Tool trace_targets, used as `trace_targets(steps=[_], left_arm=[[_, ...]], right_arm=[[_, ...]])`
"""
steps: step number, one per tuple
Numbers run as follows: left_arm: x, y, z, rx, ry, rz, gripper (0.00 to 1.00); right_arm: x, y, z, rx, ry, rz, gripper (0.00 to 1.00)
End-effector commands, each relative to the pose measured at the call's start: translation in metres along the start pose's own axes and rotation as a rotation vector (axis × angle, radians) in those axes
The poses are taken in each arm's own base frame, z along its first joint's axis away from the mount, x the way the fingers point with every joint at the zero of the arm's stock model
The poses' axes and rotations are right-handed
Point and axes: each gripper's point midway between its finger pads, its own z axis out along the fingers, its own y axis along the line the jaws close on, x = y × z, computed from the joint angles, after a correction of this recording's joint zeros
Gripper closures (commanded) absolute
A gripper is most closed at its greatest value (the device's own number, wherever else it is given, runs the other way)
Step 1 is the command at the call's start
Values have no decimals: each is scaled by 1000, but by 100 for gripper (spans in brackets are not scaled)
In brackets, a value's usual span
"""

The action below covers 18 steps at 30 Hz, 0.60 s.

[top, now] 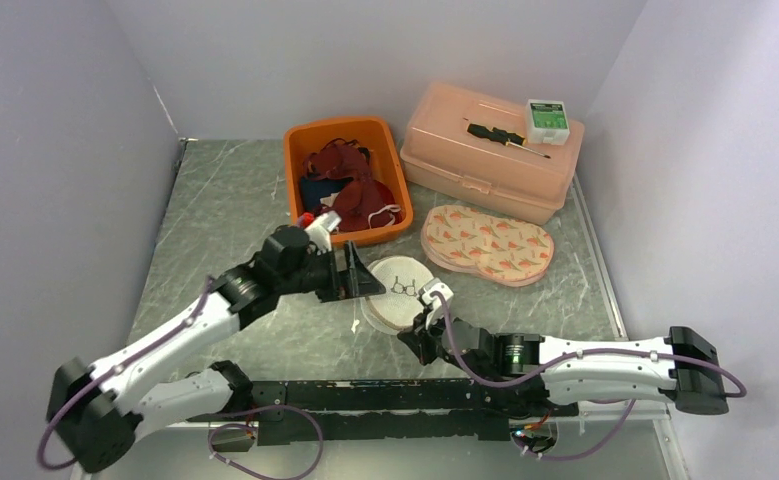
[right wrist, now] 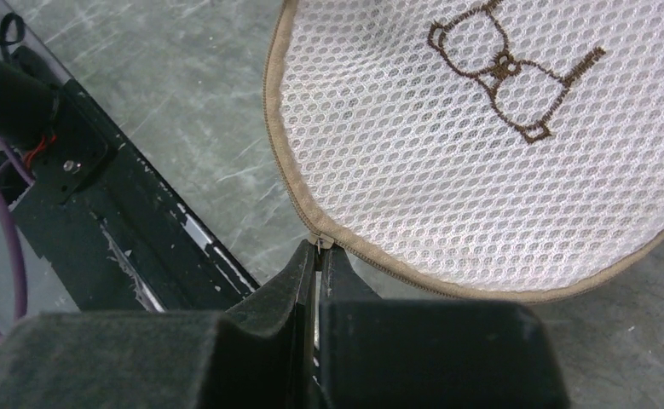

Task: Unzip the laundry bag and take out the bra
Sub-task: Unzip the laundry bag at the center of the board.

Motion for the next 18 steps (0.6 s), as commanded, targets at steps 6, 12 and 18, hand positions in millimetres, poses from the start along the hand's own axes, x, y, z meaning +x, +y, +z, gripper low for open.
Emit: trace_targets(steps=[6,12,18], left_arm=[[31,-7,-16,-72,-141,-201,6],[47,-16,20,-146,-105,-214,15],[38,-5,33,-185,-169,-271,25]], right_arm=[[-29,8,9,37,-83,66,100],[-30,13,14,30,-79,54,100],[-28,14,15,20,-72,42,100]])
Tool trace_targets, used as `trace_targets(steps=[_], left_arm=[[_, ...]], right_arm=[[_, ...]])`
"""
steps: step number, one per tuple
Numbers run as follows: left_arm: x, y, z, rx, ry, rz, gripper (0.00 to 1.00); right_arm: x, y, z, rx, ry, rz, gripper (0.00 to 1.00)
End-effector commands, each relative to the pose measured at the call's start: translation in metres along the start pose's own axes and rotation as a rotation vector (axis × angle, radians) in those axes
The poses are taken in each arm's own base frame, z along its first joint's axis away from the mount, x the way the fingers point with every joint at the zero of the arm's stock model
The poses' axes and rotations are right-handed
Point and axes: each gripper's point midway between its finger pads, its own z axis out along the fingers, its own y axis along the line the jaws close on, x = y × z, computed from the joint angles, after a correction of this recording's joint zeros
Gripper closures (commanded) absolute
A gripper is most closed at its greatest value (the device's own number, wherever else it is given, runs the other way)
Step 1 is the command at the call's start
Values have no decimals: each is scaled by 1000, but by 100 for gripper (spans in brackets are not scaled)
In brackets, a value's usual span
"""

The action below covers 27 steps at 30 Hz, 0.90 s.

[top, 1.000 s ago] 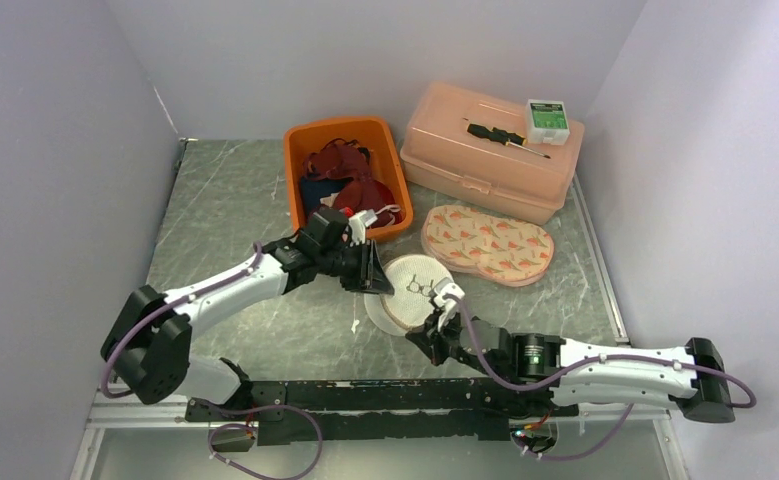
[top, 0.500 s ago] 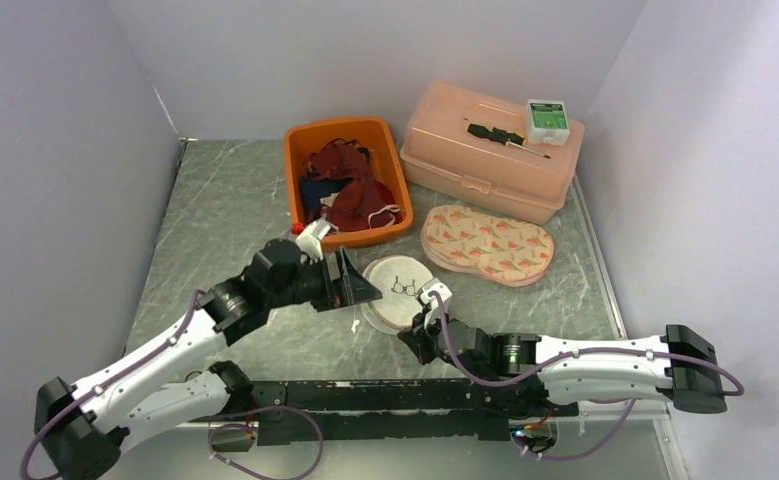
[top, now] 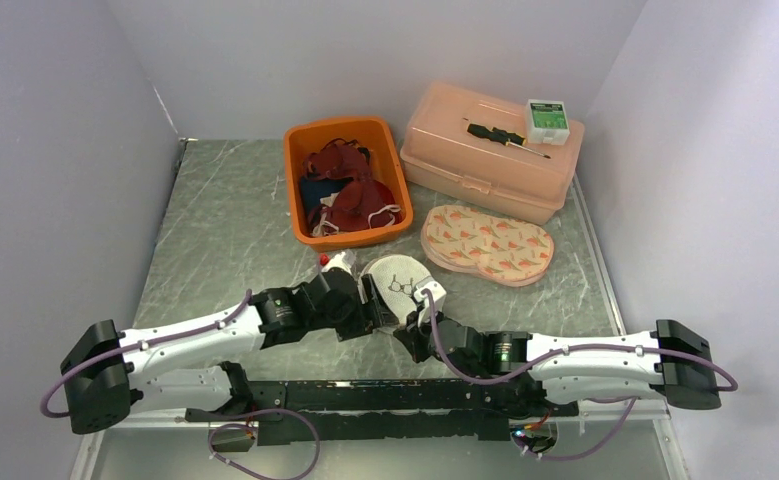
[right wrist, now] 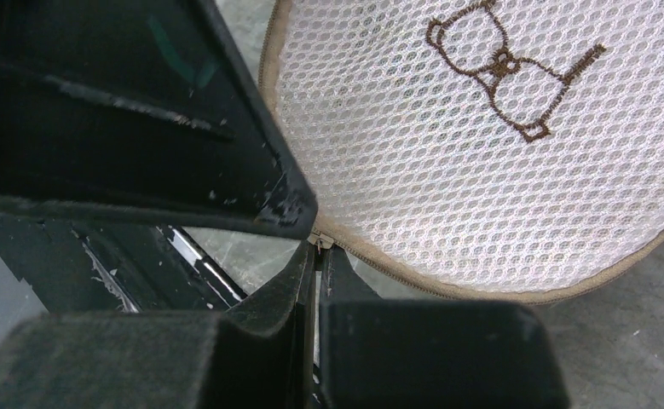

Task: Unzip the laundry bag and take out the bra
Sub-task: Unzip the laundry bag at the center of the board.

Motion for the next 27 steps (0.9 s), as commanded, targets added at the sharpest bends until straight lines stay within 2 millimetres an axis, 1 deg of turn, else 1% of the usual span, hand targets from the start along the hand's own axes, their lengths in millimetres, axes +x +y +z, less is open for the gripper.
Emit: trace_targets(steps=[1,7,10,13,15,16,17,18,19,23,27], left_arm=[[-27,-26,0,54,-129,-77,27],[-33,-16,10,11,-157,-112,36],[-34,-13,17,0,-152,-122,46],[-36,-13,20,6,-158,-131,61],[-39,-13,17,9,-170,-130,72],[-40,-13,15,11,-175,-122,81],[-42,-13,14,13,-177,-116,84],[-43,-13,12,9,-177,-113,95],[-45,-10,11,0,-179,-115,97],[-50,-2,8,-8,-190,-128,97],[-55,1,4,5,-196,-135,97]], right_arm=[[-30,17,-1,-46,-82,36,100],[-27,17,-4,-63,-78,33,100],[-25,18,-4,-70,-73,32,100],[-23,14,-5,-55,-63,30,100],[-20,9,-6,-35,-54,26,100],[-18,6,-8,-25,-51,29,100],[-16,3,-9,-12,-48,30,100],[-15,-1,-10,0,-45,31,100],[-11,-6,-12,16,-37,29,100],[-4,-28,-19,97,-30,33,100],[3,-53,-22,190,-15,72,100]])
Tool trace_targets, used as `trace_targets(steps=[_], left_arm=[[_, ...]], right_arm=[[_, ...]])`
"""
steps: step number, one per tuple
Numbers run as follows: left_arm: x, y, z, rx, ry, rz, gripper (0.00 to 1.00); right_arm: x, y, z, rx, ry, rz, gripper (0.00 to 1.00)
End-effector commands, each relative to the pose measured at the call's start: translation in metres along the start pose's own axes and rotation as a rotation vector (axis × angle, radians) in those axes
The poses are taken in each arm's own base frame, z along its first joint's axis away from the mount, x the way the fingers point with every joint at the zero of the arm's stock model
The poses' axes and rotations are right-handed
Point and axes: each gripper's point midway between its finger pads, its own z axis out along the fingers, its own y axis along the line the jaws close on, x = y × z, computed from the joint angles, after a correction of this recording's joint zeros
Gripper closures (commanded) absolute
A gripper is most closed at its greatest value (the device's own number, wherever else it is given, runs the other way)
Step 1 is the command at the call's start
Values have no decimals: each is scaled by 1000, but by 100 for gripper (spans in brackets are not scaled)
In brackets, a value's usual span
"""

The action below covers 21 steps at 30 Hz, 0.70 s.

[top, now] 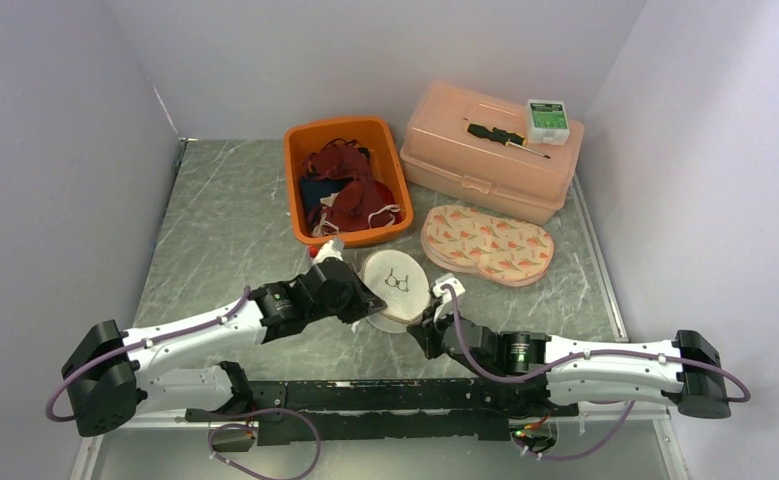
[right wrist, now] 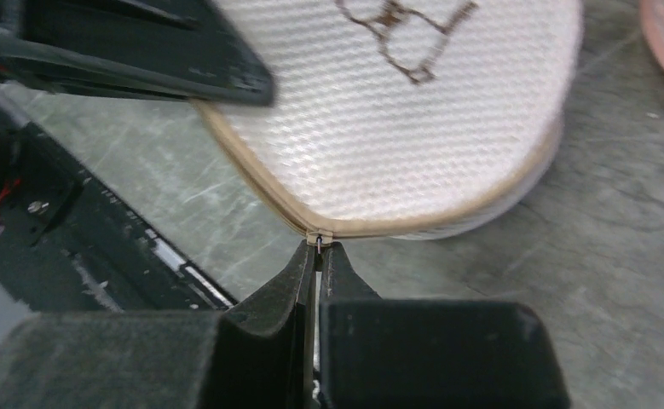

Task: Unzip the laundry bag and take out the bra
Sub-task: Unzip the laundry bag at the center of the board.

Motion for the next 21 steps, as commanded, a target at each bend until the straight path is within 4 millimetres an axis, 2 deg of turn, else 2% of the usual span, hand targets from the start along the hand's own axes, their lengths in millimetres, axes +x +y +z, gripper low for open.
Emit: trace_targets(steps=[1,4,6,10,13,18,21], left_arm=[[-16,7,-6,-7,-46,15,97],[-16,5,-8,11,-27,37,97],[-16,-1,-11,50,-9,91,97],[-19,-32,-23,194,54,277,97],[-27,-53,-34,227,88,427,97],[-32,-78,-38,277,154,593,97],[-27,-69,-22,268,235,607,95]], right_arm=[[11,-41,-3,152,19,31,100],[8,-60,0,204,11,83,100],[-5,-60,-1,190,-28,94,100],[-36,-33,-14,31,-143,17,100],[-49,-20,-29,-37,-194,-32,100],[-48,2,-40,-137,-194,-58,100],[-37,11,-36,-155,-163,-53,100]])
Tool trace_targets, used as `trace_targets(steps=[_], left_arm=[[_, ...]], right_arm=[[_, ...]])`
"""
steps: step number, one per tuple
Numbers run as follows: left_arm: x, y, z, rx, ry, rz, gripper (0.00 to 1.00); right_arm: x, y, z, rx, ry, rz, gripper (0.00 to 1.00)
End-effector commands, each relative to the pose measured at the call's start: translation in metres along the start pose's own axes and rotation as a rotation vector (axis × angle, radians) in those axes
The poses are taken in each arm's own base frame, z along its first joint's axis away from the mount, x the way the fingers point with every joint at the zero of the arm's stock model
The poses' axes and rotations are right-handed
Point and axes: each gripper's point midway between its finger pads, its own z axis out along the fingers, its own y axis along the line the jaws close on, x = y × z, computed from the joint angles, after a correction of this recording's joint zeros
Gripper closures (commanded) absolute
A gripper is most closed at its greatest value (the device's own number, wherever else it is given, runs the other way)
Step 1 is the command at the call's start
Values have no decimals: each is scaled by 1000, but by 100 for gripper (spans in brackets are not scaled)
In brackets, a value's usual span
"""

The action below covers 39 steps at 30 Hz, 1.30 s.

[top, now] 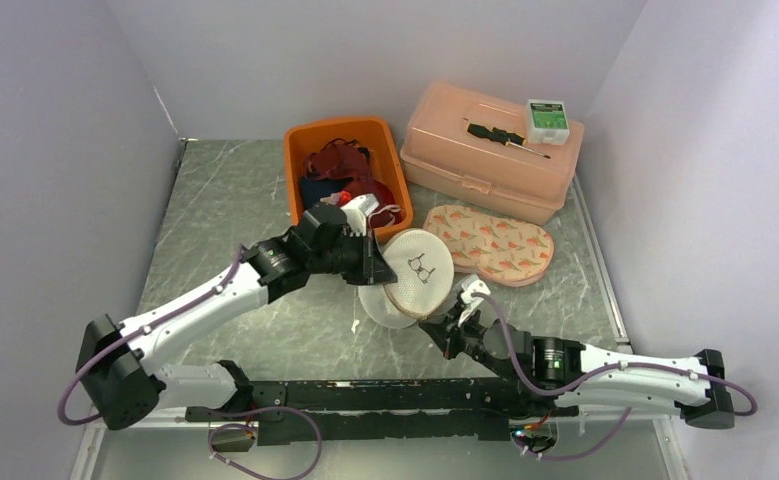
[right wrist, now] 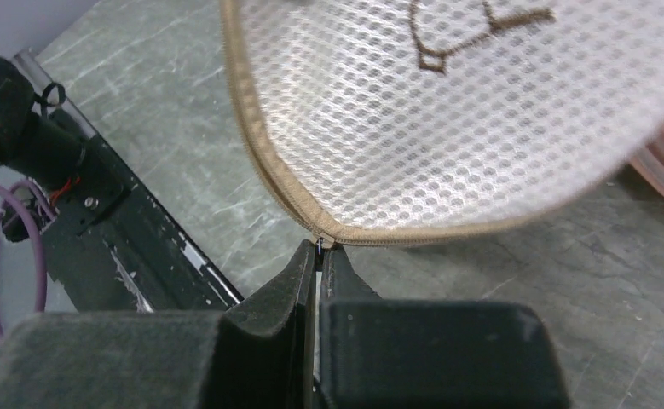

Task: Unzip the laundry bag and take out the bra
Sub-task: Unzip the laundry bag at the center of the board.

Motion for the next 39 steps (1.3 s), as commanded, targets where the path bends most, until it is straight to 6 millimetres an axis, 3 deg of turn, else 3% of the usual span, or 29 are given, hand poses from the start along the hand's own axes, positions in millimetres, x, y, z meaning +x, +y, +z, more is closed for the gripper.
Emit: trace_targets(steps=[1,6,8,10,12,15,18,21,24,29,33,36,39], left_arm=[[7,10,16,51,117,114,93],[27,44,37,19,164,30,82],[33,53,36,-1,165,-2,65],[33,55,28,-28,144,-21,45],[31,58,15,-75,105,-65,33],[33,53,-10,-95,35,-221,24],[45,52,-21,-64,-33,-389,21],[64,47,-15,-29,-84,-497,18],[76,33,0,-41,-82,-483,18],[72,20,29,-64,-87,-482,19],[65,32,36,-116,-138,-523,22],[62,40,36,-142,-176,-540,29],[61,45,38,-165,-187,-542,47]], right_arm=[[1,22,3,-66,0,-3,100],[20,33,14,-61,47,-12,100],[21,35,19,-45,47,-5,100],[23,33,23,-20,56,-2,100],[24,32,26,12,61,14,100],[27,29,31,54,71,36,100],[26,31,36,71,74,44,100],[26,35,40,72,78,30,100],[22,40,43,60,73,16,100],[17,46,46,49,76,-6,100],[14,47,44,40,72,4,100],[15,46,41,34,73,13,100],[17,45,40,32,76,17,100]])
